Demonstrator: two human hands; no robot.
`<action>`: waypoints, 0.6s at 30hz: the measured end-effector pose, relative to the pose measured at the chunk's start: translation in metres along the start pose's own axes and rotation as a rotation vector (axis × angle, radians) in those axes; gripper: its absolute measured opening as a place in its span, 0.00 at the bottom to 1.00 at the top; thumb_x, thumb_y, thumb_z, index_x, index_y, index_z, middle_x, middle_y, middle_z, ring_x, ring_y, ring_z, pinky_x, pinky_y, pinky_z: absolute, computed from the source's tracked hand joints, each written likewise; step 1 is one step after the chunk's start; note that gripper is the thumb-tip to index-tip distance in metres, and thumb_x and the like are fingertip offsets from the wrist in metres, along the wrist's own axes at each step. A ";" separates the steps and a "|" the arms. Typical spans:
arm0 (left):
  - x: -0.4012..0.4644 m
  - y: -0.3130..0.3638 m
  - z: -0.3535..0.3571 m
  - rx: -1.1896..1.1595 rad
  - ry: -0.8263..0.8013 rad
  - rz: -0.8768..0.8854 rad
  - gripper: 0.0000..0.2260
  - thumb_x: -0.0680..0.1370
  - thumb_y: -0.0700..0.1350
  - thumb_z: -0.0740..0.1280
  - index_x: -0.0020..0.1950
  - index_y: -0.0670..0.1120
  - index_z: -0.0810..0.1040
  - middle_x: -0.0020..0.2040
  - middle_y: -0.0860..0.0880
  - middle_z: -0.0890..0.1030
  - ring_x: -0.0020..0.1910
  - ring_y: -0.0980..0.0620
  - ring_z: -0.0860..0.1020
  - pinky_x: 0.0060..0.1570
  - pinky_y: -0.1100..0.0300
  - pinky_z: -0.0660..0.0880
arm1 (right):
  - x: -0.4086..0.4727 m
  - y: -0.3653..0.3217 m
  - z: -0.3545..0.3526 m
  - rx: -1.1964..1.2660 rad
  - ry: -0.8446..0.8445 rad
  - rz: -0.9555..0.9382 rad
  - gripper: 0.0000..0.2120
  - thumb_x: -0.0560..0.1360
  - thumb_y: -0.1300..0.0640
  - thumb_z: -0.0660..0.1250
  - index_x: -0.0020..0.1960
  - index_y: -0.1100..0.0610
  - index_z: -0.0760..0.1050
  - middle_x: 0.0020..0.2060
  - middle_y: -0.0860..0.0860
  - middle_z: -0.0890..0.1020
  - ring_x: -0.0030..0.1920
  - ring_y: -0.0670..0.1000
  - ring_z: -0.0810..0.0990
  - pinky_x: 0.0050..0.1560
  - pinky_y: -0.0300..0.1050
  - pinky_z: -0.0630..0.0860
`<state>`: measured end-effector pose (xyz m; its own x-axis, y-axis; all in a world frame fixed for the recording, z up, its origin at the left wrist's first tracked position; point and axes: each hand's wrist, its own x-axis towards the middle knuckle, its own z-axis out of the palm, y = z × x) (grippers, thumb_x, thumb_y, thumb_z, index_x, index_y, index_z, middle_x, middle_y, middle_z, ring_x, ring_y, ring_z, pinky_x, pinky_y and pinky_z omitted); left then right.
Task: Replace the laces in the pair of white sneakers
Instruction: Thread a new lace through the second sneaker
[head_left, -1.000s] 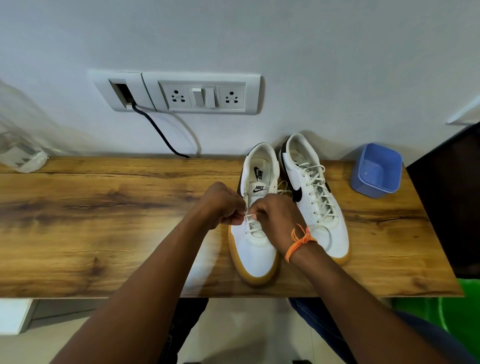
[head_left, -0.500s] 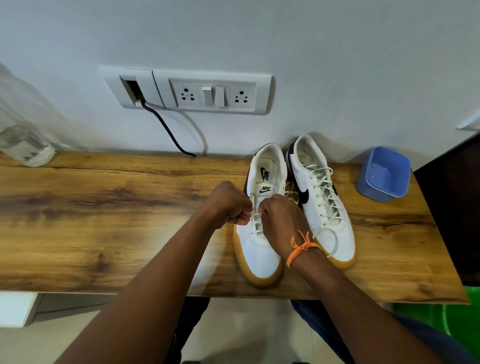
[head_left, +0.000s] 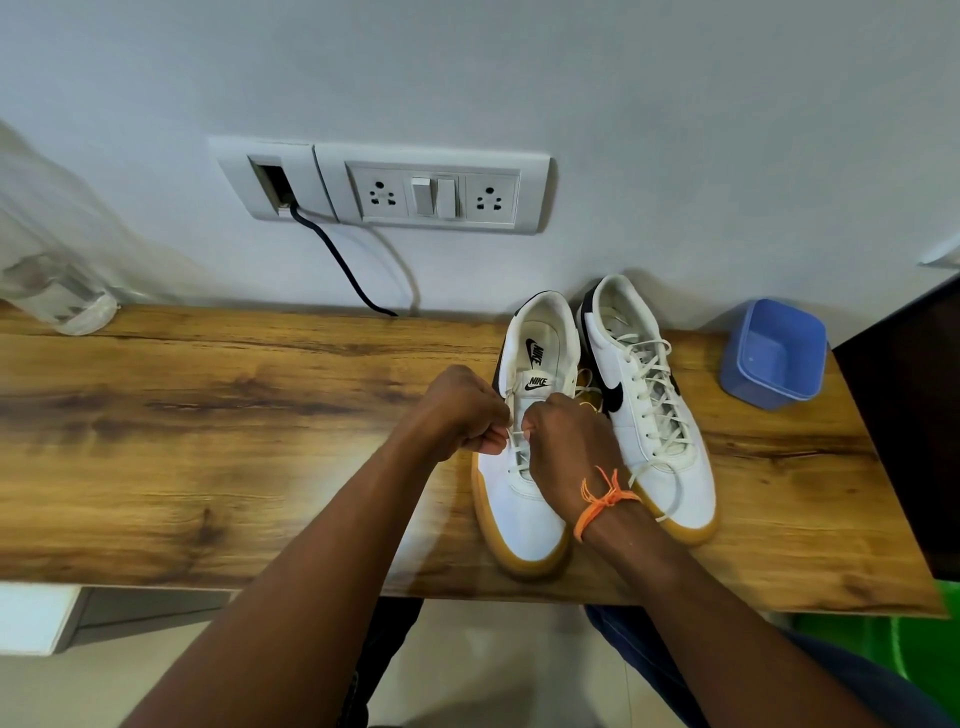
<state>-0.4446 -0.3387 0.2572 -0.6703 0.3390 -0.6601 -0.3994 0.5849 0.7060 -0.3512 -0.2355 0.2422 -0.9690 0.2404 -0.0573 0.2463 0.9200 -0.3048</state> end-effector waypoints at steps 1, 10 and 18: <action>0.000 0.000 0.000 0.001 0.000 0.001 0.02 0.75 0.30 0.69 0.45 0.30 0.80 0.39 0.36 0.81 0.32 0.47 0.80 0.27 0.61 0.80 | 0.000 0.000 0.000 0.002 0.001 0.000 0.08 0.70 0.63 0.70 0.48 0.58 0.82 0.46 0.56 0.81 0.47 0.61 0.79 0.47 0.52 0.78; 0.000 -0.002 0.001 0.016 0.004 0.015 0.04 0.75 0.31 0.71 0.47 0.30 0.81 0.44 0.32 0.83 0.33 0.46 0.81 0.30 0.60 0.81 | -0.002 -0.001 0.007 -0.084 0.009 -0.007 0.09 0.73 0.57 0.70 0.53 0.54 0.80 0.49 0.52 0.81 0.51 0.58 0.79 0.52 0.52 0.75; 0.005 -0.006 -0.009 0.078 -0.061 0.023 0.04 0.73 0.29 0.72 0.43 0.37 0.81 0.36 0.42 0.82 0.33 0.51 0.81 0.36 0.59 0.82 | 0.005 0.004 0.008 0.140 -0.024 0.072 0.06 0.73 0.62 0.67 0.43 0.52 0.81 0.42 0.51 0.84 0.46 0.56 0.80 0.48 0.50 0.77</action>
<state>-0.4508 -0.3474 0.2521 -0.6382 0.3960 -0.6602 -0.3327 0.6315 0.7004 -0.3551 -0.2335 0.2335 -0.9494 0.2957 -0.1057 0.3119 0.8482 -0.4282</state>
